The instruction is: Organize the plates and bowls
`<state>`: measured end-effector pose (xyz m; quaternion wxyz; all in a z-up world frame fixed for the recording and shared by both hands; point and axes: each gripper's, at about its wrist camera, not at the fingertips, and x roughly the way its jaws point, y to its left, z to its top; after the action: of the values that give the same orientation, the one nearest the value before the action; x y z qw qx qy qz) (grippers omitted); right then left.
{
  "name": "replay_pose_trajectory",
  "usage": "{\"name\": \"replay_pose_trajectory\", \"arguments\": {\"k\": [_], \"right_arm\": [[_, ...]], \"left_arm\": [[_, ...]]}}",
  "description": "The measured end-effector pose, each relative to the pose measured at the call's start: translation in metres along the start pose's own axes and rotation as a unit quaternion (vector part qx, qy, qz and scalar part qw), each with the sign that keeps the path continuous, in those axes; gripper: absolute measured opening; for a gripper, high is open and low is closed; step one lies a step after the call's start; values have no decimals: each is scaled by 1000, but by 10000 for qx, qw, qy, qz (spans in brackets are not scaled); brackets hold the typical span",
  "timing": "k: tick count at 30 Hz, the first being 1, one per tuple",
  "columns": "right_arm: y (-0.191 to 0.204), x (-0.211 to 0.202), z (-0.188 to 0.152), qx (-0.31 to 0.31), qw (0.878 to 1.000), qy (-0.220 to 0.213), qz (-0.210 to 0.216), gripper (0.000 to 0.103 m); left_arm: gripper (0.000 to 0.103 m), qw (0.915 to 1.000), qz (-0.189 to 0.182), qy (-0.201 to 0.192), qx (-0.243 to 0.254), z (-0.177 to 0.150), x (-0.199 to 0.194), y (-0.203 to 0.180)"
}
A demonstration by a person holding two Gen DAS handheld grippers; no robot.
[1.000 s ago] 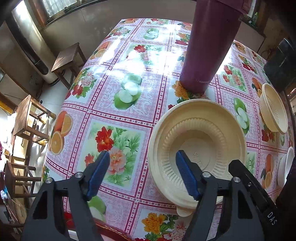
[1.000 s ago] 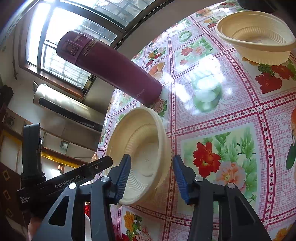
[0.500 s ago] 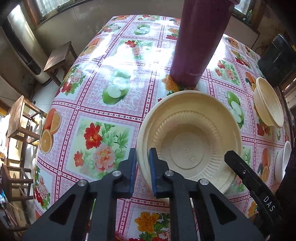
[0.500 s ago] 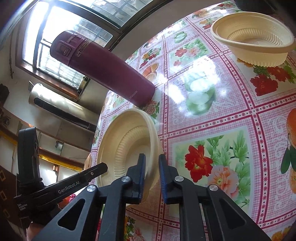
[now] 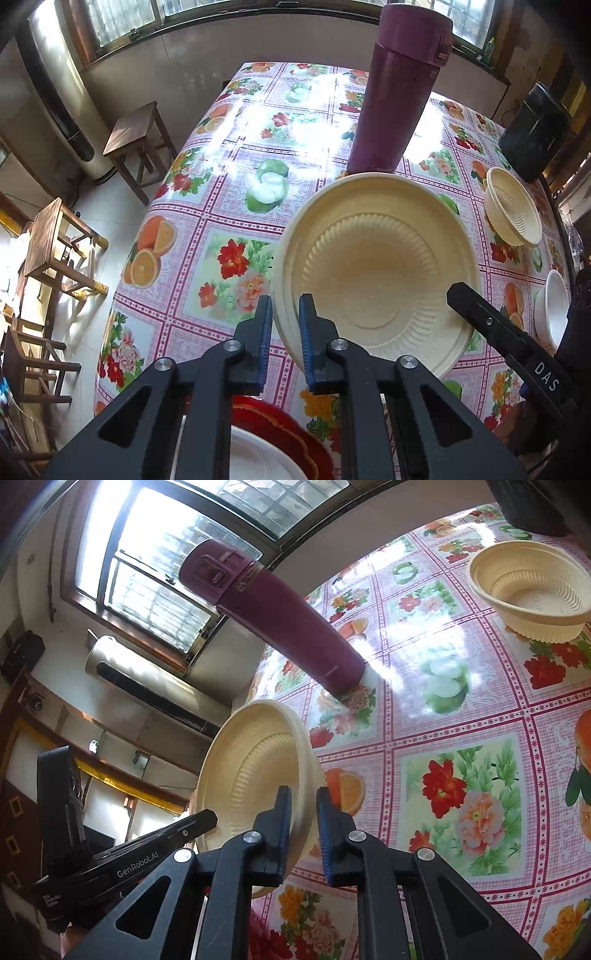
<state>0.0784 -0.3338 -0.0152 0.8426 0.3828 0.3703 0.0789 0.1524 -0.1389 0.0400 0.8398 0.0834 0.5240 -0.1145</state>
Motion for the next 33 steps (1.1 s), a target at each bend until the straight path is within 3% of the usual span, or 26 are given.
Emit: {"name": "replay_pose_trajectory", "arguments": {"k": [9, 18, 24, 33], "right_arm": [[55, -2, -32, -511, 9969, 399, 448, 14], [101, -1, -83, -1241, 9865, 843, 659, 14], [107, 4, -115, -1602, 9798, 1090, 499, 14], [106, 15, -137, -1916, 9733, 1236, 256, 14]], "left_arm": [[14, 9986, 317, -307, -278, -50, -41, 45], [15, 9939, 419, -467, -909, -117, -64, 89], [15, 9911, 360, -421, -1207, -155, -59, 97], [15, 9900, 413, -280, -1319, -174, -47, 106]]}}
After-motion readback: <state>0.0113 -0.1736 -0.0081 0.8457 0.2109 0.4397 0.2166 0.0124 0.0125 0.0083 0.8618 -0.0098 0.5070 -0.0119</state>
